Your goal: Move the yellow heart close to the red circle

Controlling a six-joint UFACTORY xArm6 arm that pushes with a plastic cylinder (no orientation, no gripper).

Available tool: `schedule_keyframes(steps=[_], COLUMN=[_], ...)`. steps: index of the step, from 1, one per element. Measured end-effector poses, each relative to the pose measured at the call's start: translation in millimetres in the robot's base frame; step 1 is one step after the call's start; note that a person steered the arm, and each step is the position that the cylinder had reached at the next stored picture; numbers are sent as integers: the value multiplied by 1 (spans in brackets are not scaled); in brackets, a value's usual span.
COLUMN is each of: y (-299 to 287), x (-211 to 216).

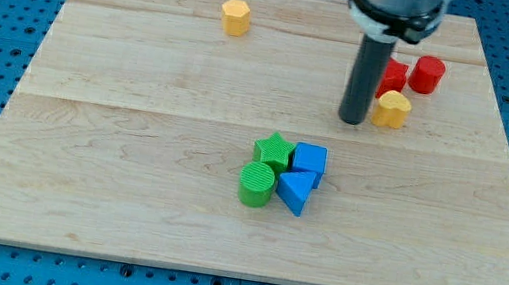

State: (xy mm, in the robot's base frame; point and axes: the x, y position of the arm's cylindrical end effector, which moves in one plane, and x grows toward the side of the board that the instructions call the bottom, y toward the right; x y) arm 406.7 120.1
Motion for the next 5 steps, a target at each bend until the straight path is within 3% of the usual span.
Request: schedule_keyframes(steps=[1,5], y=[48,91], x=[0,-7])
